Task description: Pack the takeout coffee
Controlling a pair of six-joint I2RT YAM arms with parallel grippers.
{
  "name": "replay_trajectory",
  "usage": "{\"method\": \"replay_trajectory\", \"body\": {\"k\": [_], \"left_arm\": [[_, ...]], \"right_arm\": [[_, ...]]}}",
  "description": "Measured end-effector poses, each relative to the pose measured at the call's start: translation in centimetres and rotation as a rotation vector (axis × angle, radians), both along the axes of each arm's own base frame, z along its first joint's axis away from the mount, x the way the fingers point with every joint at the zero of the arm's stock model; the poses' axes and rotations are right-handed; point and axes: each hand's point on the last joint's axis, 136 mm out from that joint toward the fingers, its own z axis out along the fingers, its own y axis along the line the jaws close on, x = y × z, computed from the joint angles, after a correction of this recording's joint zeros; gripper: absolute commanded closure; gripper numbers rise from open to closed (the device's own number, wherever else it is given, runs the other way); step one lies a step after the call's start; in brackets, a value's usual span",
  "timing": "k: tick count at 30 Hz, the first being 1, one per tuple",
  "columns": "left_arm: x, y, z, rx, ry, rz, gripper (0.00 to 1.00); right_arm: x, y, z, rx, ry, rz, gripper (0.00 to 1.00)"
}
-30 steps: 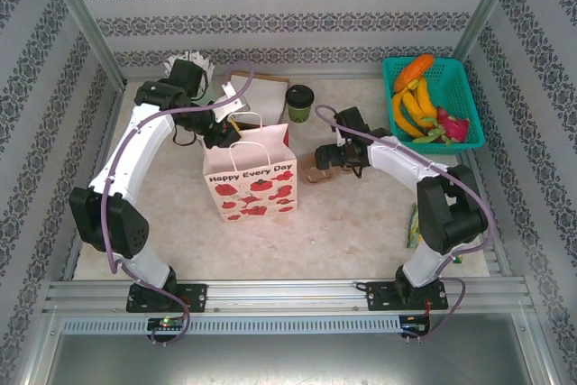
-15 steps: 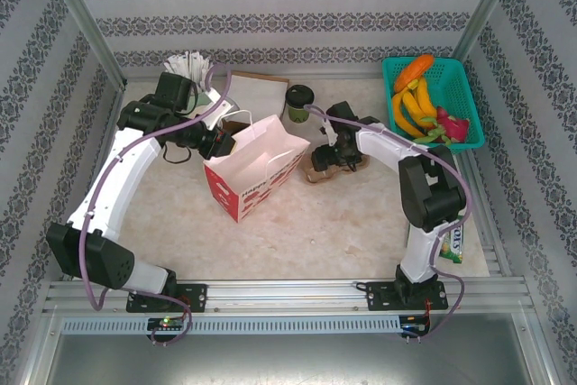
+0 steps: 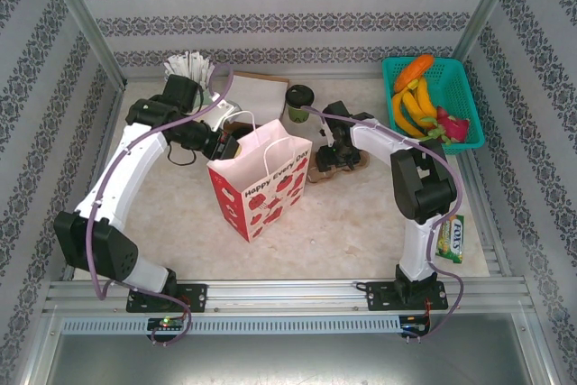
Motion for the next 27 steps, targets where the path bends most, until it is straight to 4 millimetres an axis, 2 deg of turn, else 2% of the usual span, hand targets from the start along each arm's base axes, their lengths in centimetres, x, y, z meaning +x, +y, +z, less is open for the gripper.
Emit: {"method": "replay_trajectory", "body": {"k": [5, 9, 13, 16, 22, 25, 27], "left_arm": [[0.1, -0.3, -0.3, -0.012, 0.017, -0.023, 0.91], [0.5, -0.8, -0.1, -0.03, 0.022, -0.046, 0.91], [0.9, -1.0, -0.1, -0.038, 0.022, -0.059, 0.92], [0.9, -1.1, -0.1, -0.04, 0.019, -0.069, 0.92], [0.8, -1.3, 0.3, -0.049, -0.002, -0.096, 0.91], [0.9, -1.5, 0.5, -0.062, -0.007, -0.11, 0.91], [0.9, -1.6, 0.5, -0.07, -0.006, -0.118, 0.91]], "right_arm": [[0.1, -0.2, 0.0, -0.01, -0.006, -0.007, 0.57], [0.3, -0.3, 0.3, -0.014, -0.018, -0.011, 0.62], [0.1, -0.4, 2.1, 0.001, -0.057, -0.021, 0.64], [0.0, -0.8, 5.1, 0.033, -0.115, -0.041, 0.64], [-0.6, -2.8, 14.0, 0.148, -0.279, -0.106, 0.64], [-1.0, -3.5, 17.5, 0.196, -0.323, -0.134, 0.65], [-1.2, -3.2, 19.6, 0.244, -0.347, -0.142, 0.65]]}}
